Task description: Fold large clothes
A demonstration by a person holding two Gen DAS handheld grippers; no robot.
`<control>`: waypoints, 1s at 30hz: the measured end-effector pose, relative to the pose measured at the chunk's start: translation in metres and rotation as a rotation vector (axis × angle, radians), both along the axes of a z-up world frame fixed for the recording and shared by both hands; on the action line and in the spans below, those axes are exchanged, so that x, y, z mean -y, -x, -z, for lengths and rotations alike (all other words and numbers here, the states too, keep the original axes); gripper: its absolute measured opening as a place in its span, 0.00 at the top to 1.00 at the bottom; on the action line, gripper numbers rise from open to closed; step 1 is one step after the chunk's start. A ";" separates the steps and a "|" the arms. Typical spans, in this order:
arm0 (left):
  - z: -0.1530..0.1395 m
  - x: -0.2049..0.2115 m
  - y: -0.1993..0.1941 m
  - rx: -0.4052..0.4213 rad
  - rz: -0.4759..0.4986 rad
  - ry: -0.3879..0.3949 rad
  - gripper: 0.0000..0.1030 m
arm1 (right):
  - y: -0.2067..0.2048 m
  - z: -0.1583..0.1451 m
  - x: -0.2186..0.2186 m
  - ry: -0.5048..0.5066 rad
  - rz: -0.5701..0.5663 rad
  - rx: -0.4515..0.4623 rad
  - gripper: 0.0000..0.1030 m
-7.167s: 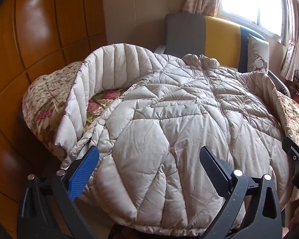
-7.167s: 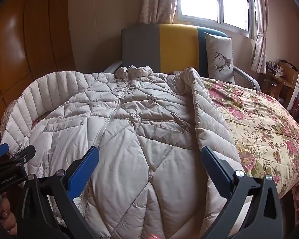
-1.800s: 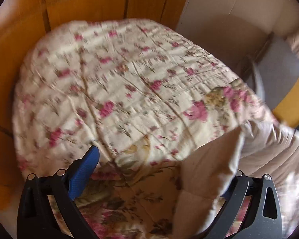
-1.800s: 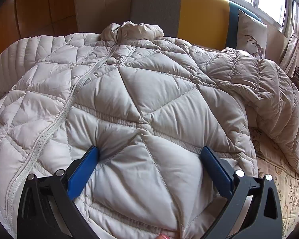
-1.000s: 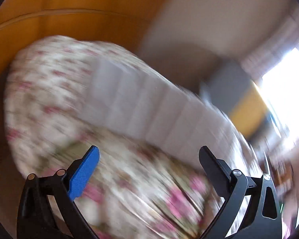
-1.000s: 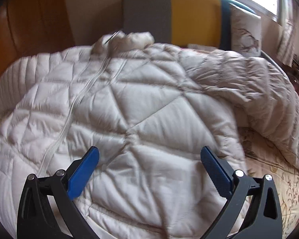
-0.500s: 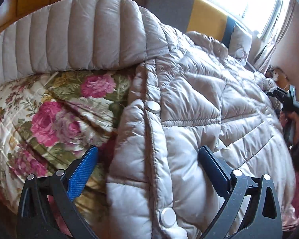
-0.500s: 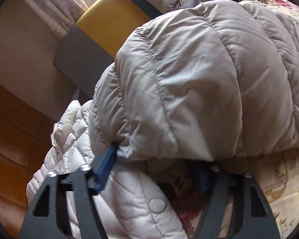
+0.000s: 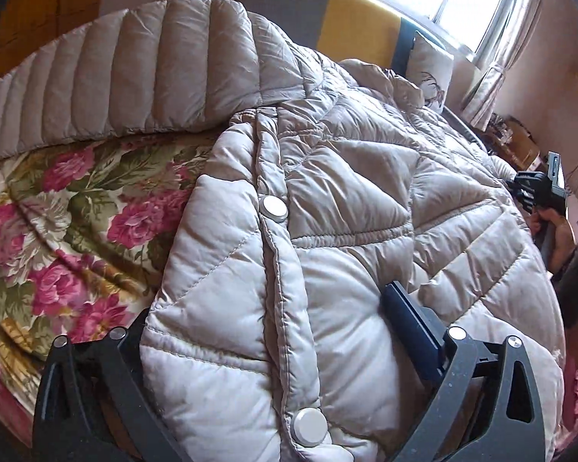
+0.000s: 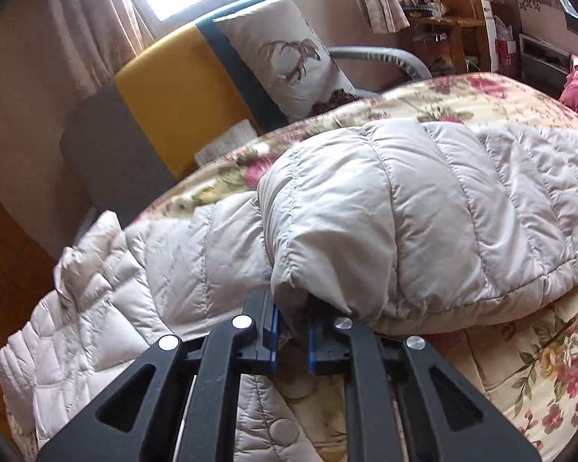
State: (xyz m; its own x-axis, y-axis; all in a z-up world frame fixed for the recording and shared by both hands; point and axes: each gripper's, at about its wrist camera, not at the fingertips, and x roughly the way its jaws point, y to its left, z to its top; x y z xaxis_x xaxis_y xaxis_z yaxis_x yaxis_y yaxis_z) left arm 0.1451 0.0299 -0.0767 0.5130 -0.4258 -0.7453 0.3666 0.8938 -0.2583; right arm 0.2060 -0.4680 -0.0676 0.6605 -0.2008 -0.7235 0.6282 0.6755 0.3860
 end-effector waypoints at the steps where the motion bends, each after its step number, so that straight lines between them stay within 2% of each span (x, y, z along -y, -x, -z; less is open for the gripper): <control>1: -0.001 -0.003 0.001 -0.002 -0.001 -0.005 0.04 | 0.002 0.007 0.003 -0.042 -0.006 -0.015 0.74; 2: -0.002 -0.004 -0.001 -0.011 0.001 -0.002 0.04 | 0.003 0.010 0.004 -0.068 -0.010 -0.024 0.67; 4: -0.008 -0.013 -0.007 -0.049 0.000 0.031 0.04 | 0.007 0.000 -0.004 -0.037 -0.010 -0.038 0.34; 5: -0.012 -0.018 -0.011 -0.066 -0.007 0.070 0.04 | 0.014 -0.007 -0.006 -0.002 -0.017 -0.048 0.28; 6: -0.017 -0.020 -0.019 -0.075 -0.017 0.120 0.04 | 0.016 -0.015 -0.015 0.043 -0.030 -0.063 0.16; 7: -0.023 -0.035 -0.024 -0.075 -0.048 0.179 0.04 | 0.017 -0.023 -0.026 0.098 -0.042 -0.079 0.09; 9: -0.031 -0.063 -0.034 -0.064 -0.134 0.253 0.04 | 0.021 -0.039 -0.049 0.237 -0.061 -0.095 0.03; 11: -0.037 -0.098 -0.050 -0.059 -0.251 0.325 0.04 | 0.023 -0.054 -0.077 0.355 -0.109 -0.074 0.02; 14: -0.039 -0.143 -0.076 -0.051 -0.433 0.388 0.04 | 0.014 -0.062 -0.116 0.457 -0.230 -0.043 0.02; 16: -0.032 -0.169 -0.097 -0.069 -0.554 0.431 0.04 | 0.000 -0.050 -0.131 0.455 -0.316 -0.044 0.02; 19: -0.020 -0.203 -0.120 -0.098 -0.674 0.494 0.04 | -0.016 -0.013 -0.140 0.417 -0.370 -0.120 0.02; 21: -0.011 -0.212 -0.138 -0.095 -0.714 0.545 0.04 | -0.024 0.011 -0.133 0.368 -0.381 -0.170 0.02; 22: -0.007 -0.219 -0.144 -0.098 -0.742 0.563 0.07 | -0.025 0.014 -0.129 0.340 -0.384 -0.166 0.02; 25: 0.000 -0.235 -0.161 -0.062 -0.786 0.610 0.22 | -0.017 0.015 -0.121 0.304 -0.378 -0.138 0.02; 30: 0.014 -0.248 -0.187 -0.034 -0.845 0.649 0.24 | -0.017 0.016 -0.118 0.310 -0.378 -0.150 0.02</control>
State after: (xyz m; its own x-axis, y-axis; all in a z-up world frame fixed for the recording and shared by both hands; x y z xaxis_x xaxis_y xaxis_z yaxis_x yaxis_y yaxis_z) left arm 0.3319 0.2782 -0.0907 0.8109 -0.2622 -0.5232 -0.3245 0.5426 -0.7748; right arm 0.2225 -0.3495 -0.0840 0.6221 -0.1876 -0.7601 0.3505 0.9349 0.0562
